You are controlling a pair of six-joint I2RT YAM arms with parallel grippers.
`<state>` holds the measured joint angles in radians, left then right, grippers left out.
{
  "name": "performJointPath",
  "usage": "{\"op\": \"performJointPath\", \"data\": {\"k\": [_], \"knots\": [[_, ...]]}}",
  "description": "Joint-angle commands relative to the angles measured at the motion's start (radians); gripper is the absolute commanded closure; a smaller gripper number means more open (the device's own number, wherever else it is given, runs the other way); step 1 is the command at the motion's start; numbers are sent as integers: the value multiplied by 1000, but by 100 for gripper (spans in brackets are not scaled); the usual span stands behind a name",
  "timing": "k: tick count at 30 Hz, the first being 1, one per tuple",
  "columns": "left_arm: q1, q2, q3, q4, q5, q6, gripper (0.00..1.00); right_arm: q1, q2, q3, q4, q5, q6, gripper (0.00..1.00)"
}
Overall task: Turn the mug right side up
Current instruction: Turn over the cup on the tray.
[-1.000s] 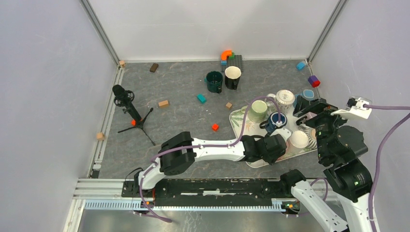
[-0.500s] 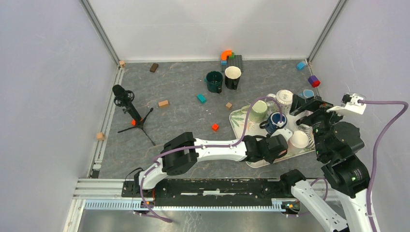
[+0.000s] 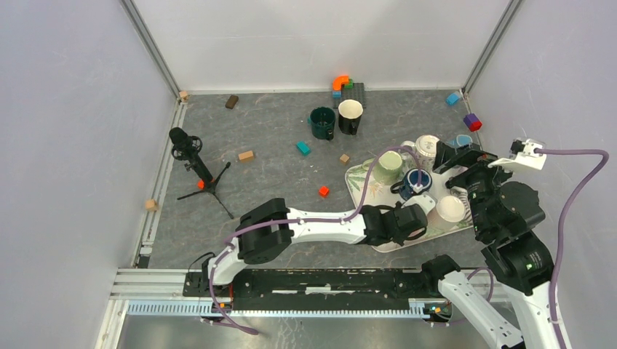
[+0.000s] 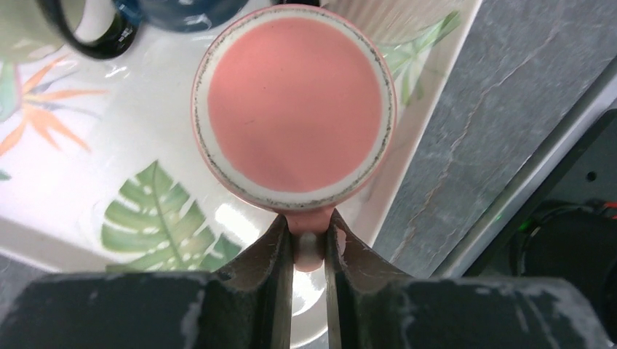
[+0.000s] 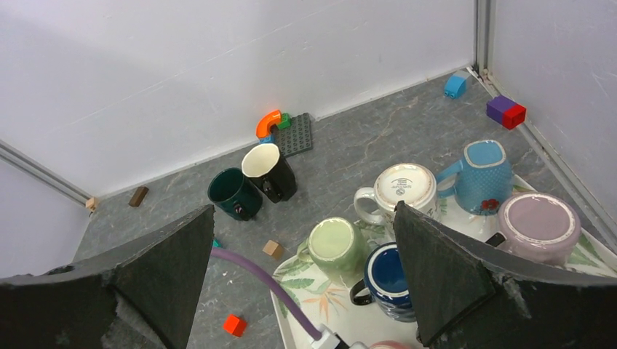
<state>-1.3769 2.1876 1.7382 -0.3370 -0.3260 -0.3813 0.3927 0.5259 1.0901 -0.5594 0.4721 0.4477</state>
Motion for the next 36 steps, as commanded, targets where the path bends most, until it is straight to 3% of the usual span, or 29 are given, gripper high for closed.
{"op": "performJointPath", "data": {"k": [1, 15, 23, 32, 36], "knots": [[2, -157, -78, 68, -77, 33, 98, 2, 17, -13, 49, -46, -9, 2], [127, -501, -312, 137, -45, -13, 98, 3, 52, -105, 173, -283, -6, 2], [287, -683, -343, 91, 26, -16, 98, 2, 111, -181, 347, -588, 30, 2], [430, -810, -293, 34, 86, 16, 98, 2, 215, -373, 722, -986, 207, 2], [456, -844, -253, 22, 108, 26, 98, 3, 257, -449, 917, -1063, 311, 2]]}}
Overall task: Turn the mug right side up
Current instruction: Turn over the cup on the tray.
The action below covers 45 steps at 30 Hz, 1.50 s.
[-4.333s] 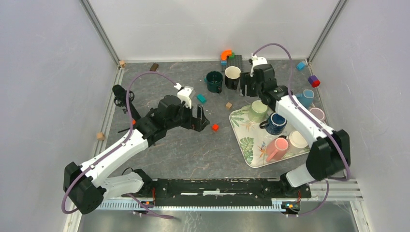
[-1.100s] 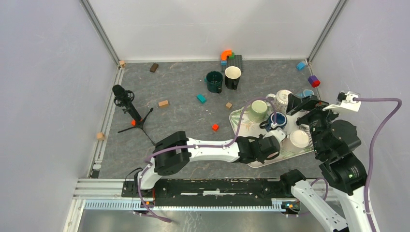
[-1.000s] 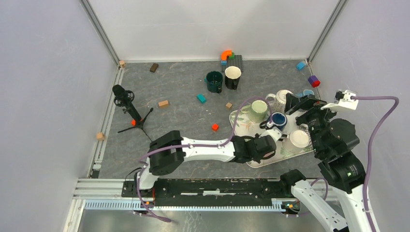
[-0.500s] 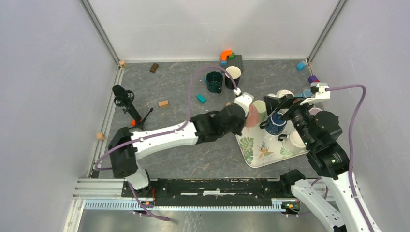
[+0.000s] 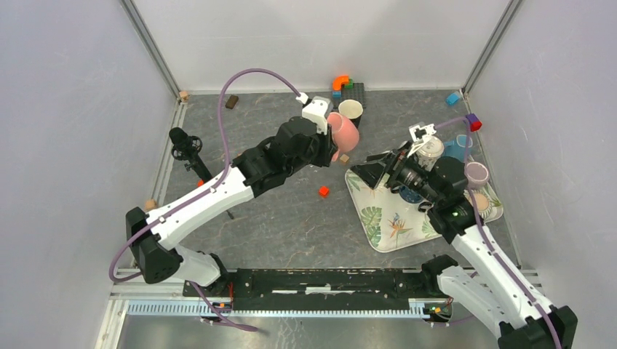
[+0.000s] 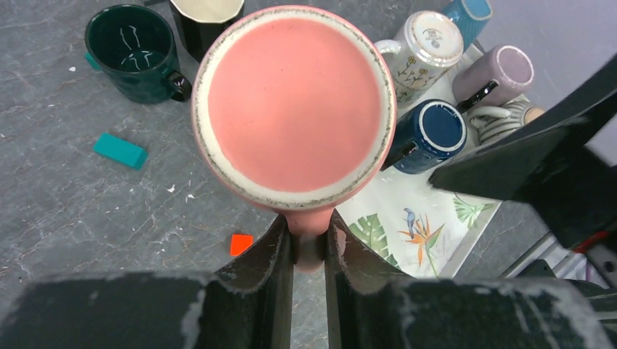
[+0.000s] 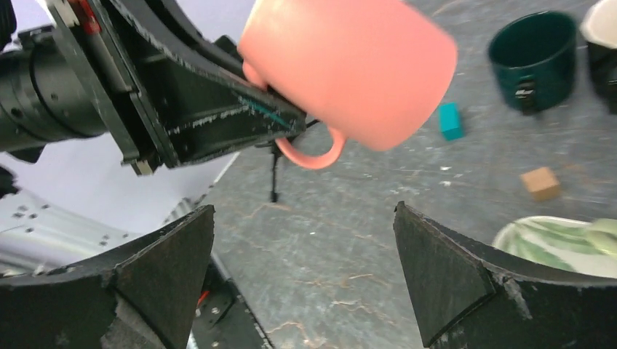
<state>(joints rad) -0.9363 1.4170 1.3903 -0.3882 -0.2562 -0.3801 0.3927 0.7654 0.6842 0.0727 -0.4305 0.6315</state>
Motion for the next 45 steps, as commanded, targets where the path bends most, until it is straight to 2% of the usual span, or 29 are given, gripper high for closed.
{"op": "performJointPath", "data": {"k": [1, 11, 21, 29, 45], "knots": [[20, -79, 106, 73, 47, 24, 98, 2, 26, -58, 322, -167, 145, 2], [34, -113, 147, 127, 125, -31, 98, 3, 148, -189, 721, -205, 381, 2], [54, -114, 113, 262, 247, -147, 98, 13, 266, -228, 1130, -168, 595, 2], [66, -123, 63, 365, 326, -212, 98, 19, 347, -209, 1290, -144, 698, 4], [80, -150, -51, 523, 428, -284, 98, 26, 429, -149, 1433, -119, 819, 33]]}}
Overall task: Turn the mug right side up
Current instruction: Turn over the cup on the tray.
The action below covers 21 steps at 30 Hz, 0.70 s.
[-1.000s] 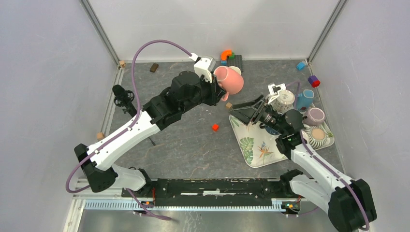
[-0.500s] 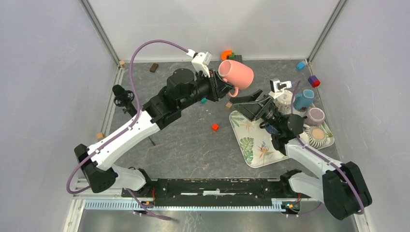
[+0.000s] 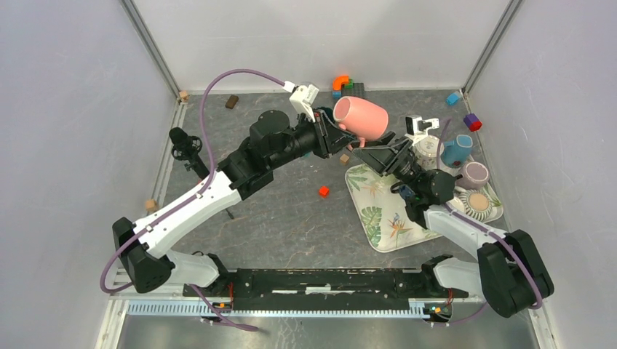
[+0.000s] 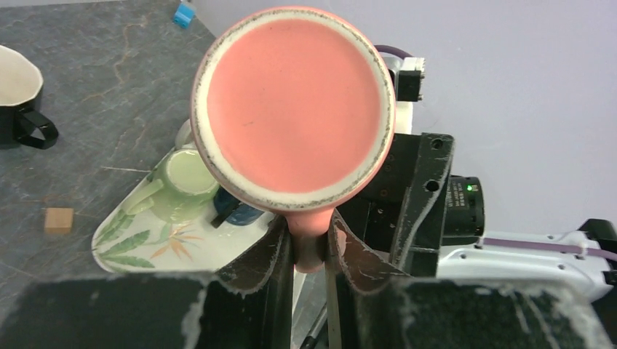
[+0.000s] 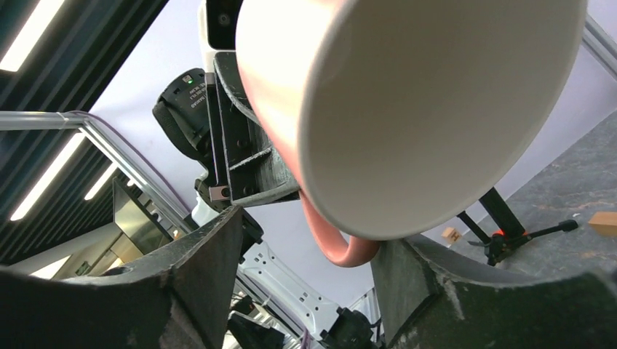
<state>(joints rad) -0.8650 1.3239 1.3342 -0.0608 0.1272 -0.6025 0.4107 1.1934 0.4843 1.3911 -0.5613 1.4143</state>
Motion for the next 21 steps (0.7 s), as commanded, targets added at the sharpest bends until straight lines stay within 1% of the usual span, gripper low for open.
{"op": "performJointPath", "data": {"k": [1, 6, 11, 15, 16, 17, 19, 20, 21], "knots": [[9, -58, -2, 201, 47, -66, 98, 8, -1, 51, 113, 12, 34, 35], [12, -61, -25, 222, 64, -85, 98, 12, -5, 53, 94, 11, 22, 52], [15, -67, -48, 245, 84, -91, 98, 14, -13, 55, 66, 11, 3, 74], [17, -78, -68, 245, 91, -81, 98, 20, -38, 68, -29, 5, -68, 92], [18, -80, -72, 244, 94, -78, 98, 21, -48, 71, -59, 6, -95, 95], [18, -83, -75, 240, 95, -76, 96, 23, -60, 75, -98, 7, -121, 99], [20, -85, -82, 236, 99, -69, 89, 23, -82, 85, -188, 15, -187, 100], [20, -85, -84, 233, 101, -68, 83, 24, -95, 90, -231, 22, -218, 100], [21, -84, -86, 230, 103, -65, 75, 25, -106, 95, -264, 28, -248, 100]]}}
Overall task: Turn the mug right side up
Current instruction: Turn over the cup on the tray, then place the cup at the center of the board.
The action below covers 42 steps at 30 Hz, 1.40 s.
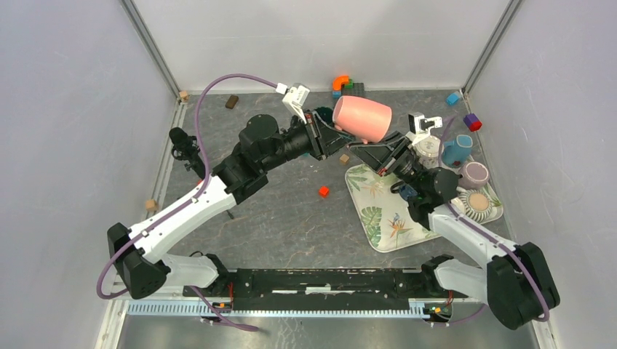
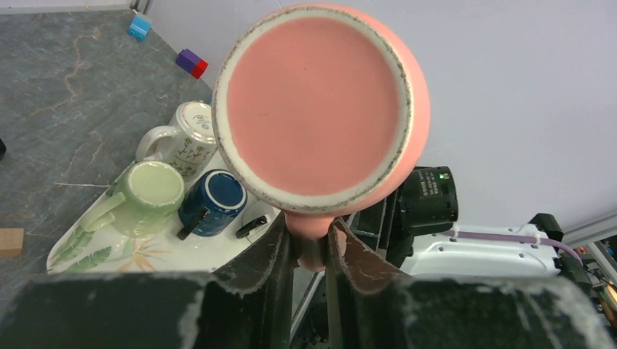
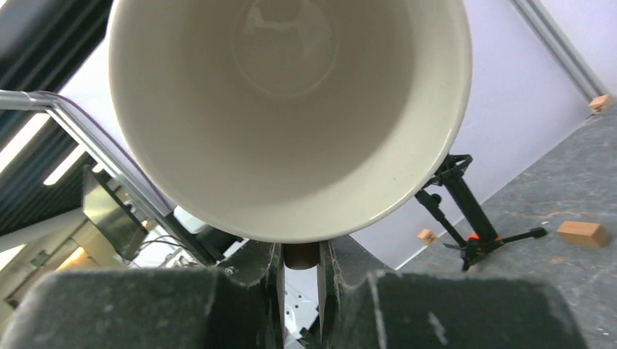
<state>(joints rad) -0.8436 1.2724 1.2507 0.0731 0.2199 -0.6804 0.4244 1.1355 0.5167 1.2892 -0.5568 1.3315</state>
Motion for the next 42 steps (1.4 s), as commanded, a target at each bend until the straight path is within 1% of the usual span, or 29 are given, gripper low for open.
{"op": "performJointPath", "data": {"k": [1, 3, 5, 7, 9, 17, 23, 27, 33, 42], "knots": [[0, -33, 0, 89, 10, 16, 64, 10, -60, 67, -198, 32, -189, 100], [0, -32, 2, 74, 8, 28, 52, 11, -78, 82, -261, 45, -242, 100], [2, -33, 3, 52, -5, 41, 35, 12, -98, 101, -323, 57, -288, 100], [1, -36, 1, 17, -23, 67, 14, 12, -114, 119, -384, 72, -333, 100], [1, -43, -7, -33, -57, 98, 1, 11, -127, 140, -451, 86, -386, 100], [1, -137, -85, -175, -197, 197, 0, 13, -147, 229, -724, 165, -575, 100], [1, -224, -116, -282, -337, 249, 0, 15, -107, 330, -959, 248, -734, 100], [1, -274, -150, -337, -402, 262, 0, 19, -45, 422, -1100, 289, -842, 100], [1, -351, -200, -393, -455, 274, 0, 40, 70, 536, -1232, 338, -943, 100], [2, -466, -234, -471, -503, 305, 0, 138, 267, 703, -1437, 504, -1082, 100]]}}
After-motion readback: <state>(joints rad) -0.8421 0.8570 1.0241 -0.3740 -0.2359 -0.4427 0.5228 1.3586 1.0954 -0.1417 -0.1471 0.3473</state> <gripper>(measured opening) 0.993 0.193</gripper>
